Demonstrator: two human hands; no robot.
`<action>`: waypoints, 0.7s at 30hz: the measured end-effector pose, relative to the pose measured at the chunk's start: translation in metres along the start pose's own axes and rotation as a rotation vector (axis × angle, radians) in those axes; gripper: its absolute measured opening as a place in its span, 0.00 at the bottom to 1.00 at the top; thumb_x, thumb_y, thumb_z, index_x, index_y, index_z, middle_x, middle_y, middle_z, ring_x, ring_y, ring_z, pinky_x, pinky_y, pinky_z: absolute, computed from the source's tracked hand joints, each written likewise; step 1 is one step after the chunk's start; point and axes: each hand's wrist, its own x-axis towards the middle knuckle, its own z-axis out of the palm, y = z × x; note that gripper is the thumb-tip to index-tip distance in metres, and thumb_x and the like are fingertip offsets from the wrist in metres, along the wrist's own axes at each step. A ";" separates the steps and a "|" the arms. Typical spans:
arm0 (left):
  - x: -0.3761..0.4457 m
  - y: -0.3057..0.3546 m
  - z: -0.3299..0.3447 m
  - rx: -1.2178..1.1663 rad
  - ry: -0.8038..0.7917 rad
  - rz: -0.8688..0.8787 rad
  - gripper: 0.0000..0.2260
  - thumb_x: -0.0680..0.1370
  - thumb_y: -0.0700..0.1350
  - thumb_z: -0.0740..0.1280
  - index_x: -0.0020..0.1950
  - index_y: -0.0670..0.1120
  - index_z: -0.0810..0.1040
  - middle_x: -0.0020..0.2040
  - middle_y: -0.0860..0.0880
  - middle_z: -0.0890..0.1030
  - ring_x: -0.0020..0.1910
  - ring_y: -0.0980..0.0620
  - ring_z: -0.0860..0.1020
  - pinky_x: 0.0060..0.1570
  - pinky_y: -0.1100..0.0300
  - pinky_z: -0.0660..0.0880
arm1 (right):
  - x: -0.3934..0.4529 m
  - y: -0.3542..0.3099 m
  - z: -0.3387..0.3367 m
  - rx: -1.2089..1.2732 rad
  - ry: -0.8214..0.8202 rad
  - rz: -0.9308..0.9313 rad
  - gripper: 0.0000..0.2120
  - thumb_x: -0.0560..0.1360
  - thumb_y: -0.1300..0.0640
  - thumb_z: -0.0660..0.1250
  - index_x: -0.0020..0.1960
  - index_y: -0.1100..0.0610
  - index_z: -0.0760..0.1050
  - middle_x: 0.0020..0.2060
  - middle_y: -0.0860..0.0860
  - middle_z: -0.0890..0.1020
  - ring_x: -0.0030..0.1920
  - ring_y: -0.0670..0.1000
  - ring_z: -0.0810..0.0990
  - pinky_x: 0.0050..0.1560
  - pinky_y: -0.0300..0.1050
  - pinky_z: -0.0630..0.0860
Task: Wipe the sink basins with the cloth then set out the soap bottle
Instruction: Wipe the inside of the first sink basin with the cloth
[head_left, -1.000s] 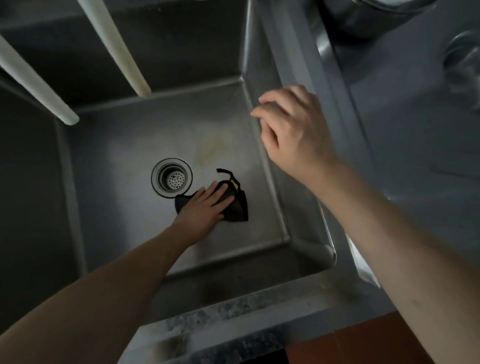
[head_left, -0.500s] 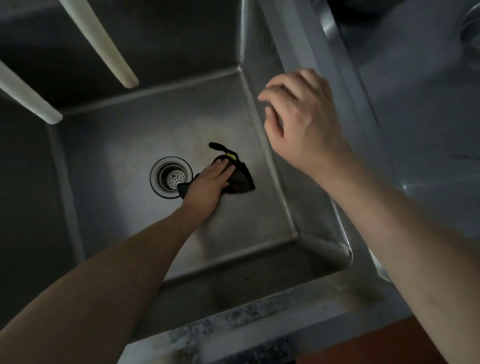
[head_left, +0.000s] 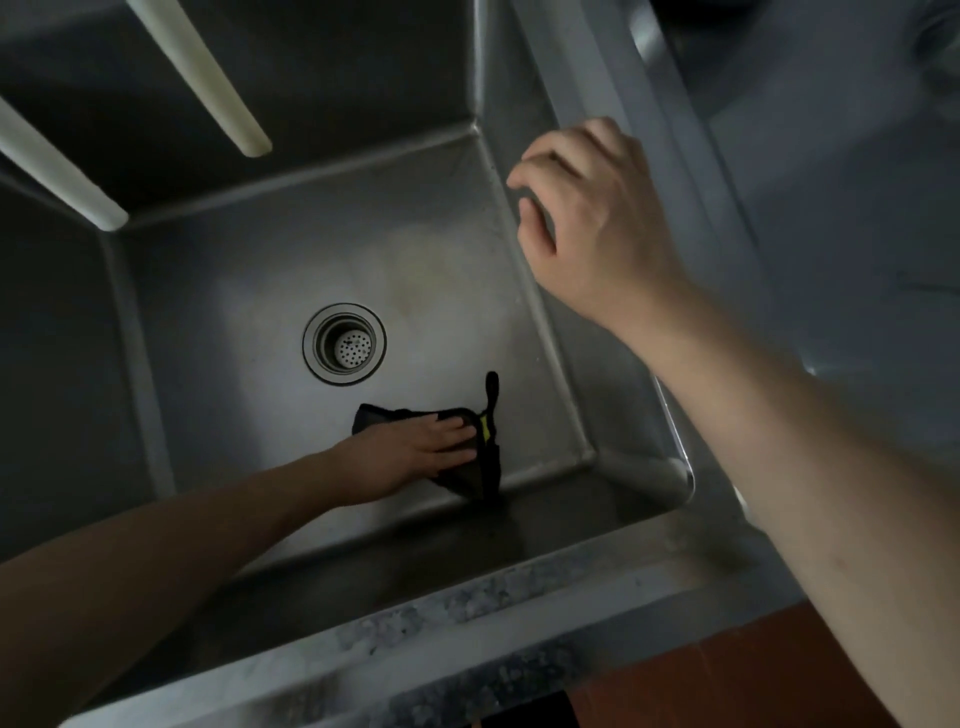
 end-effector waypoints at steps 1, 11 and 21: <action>-0.001 -0.002 -0.003 0.056 -0.040 0.043 0.27 0.83 0.39 0.61 0.81 0.52 0.60 0.82 0.49 0.56 0.81 0.49 0.52 0.78 0.47 0.55 | 0.000 0.000 0.000 0.008 0.008 -0.003 0.10 0.76 0.57 0.63 0.53 0.58 0.81 0.53 0.52 0.82 0.57 0.59 0.78 0.56 0.53 0.71; 0.038 0.003 0.008 0.058 -0.093 0.155 0.22 0.85 0.44 0.54 0.80 0.51 0.62 0.82 0.50 0.57 0.81 0.47 0.51 0.78 0.45 0.56 | 0.000 0.002 0.002 0.057 0.071 0.009 0.09 0.76 0.58 0.64 0.52 0.57 0.82 0.52 0.52 0.82 0.56 0.57 0.78 0.55 0.48 0.69; 0.093 0.025 0.027 0.008 0.089 0.085 0.22 0.81 0.44 0.66 0.76 0.49 0.70 0.78 0.45 0.67 0.78 0.45 0.63 0.73 0.49 0.65 | 0.003 0.003 0.002 0.091 0.070 0.019 0.09 0.77 0.58 0.63 0.51 0.58 0.82 0.52 0.52 0.82 0.56 0.57 0.78 0.56 0.47 0.69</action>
